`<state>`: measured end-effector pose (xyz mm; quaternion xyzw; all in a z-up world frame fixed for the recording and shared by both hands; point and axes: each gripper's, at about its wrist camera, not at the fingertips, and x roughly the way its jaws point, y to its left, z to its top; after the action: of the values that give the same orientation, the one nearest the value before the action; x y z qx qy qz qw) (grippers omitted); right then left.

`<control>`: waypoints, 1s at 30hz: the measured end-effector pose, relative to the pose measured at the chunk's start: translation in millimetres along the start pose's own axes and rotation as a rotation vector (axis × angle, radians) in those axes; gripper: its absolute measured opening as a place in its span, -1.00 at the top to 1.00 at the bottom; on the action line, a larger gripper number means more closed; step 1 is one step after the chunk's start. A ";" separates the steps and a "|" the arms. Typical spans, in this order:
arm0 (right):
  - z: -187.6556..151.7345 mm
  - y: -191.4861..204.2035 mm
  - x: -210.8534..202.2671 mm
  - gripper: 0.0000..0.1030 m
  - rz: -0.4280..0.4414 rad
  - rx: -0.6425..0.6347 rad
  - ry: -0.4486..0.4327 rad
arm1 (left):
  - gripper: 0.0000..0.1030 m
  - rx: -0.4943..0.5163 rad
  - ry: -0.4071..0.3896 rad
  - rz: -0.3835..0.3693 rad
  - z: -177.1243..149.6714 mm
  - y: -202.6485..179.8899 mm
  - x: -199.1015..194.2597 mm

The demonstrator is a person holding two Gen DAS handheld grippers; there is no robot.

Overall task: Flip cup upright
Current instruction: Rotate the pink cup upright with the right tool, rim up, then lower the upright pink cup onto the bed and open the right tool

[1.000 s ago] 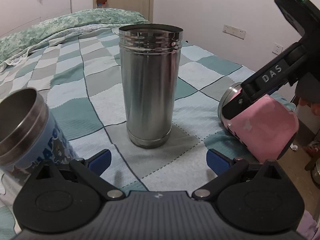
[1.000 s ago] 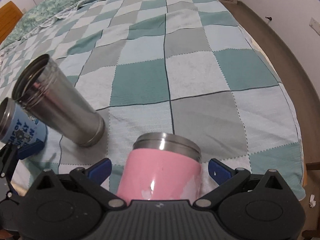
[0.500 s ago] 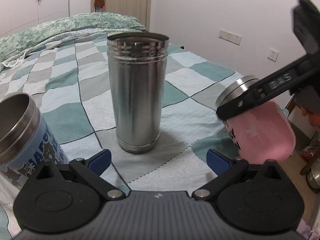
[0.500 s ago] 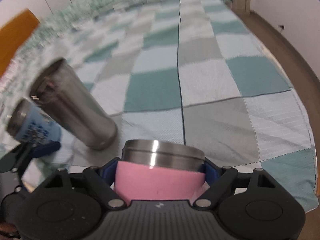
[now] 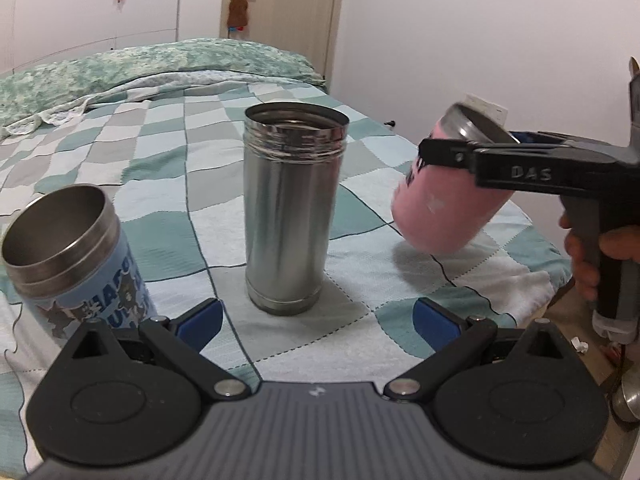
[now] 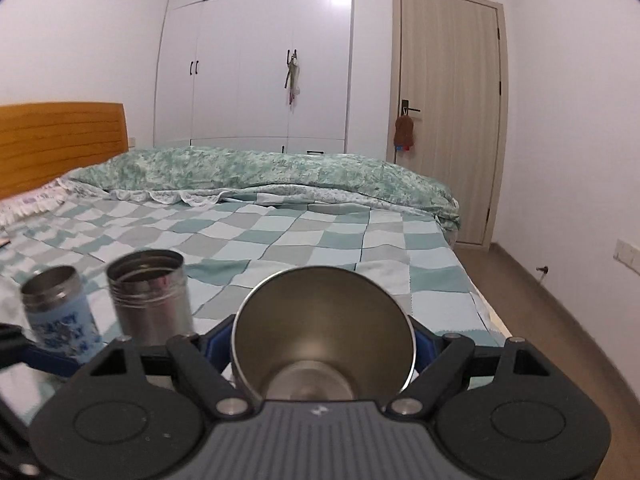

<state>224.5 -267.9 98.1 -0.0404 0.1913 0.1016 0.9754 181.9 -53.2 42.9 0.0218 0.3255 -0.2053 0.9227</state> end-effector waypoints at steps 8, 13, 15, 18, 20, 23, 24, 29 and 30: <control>-15.8 2.7 22.2 -0.61 -0.014 -0.058 0.098 | -1.00 -0.024 -0.023 0.038 1.8 3.6 -1.7; -47.1 8.1 11.6 -0.61 -0.029 -0.076 -0.008 | -1.00 -0.035 -0.023 0.044 -0.9 2.4 -0.5; -53.6 7.4 6.8 -0.61 -0.032 -0.070 -0.036 | -1.00 -0.036 -0.025 0.040 -2.3 0.7 -1.1; -59.4 7.9 2.6 -0.61 -0.035 -0.069 -0.063 | -1.00 -0.037 -0.029 0.036 -3.4 -2.5 -2.1; -61.9 7.7 -0.4 -0.61 -0.035 -0.072 -0.076 | -1.00 -0.034 -0.031 0.036 -4.1 -4.3 -2.7; -62.6 6.7 -1.1 -0.62 -0.032 -0.066 -0.093 | -1.00 -0.031 -0.033 0.045 -4.5 -5.7 -3.2; -62.2 6.0 -1.7 -0.62 -0.030 -0.065 -0.096 | -1.00 -0.030 -0.036 0.047 -4.3 -5.9 -3.6; -58.5 0.2 -2.3 -0.63 -0.009 -0.029 -0.099 | -1.00 -0.027 -0.047 0.053 -3.9 -6.2 -6.0; -57.3 -0.7 -2.5 -0.67 0.000 -0.019 -0.099 | -1.00 -0.026 -0.048 0.054 -4.1 -6.5 -6.2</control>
<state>201.5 -275.8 46.1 -0.0447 0.1417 0.1053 0.9833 172.6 -56.1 44.0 0.0136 0.3052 -0.1766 0.9357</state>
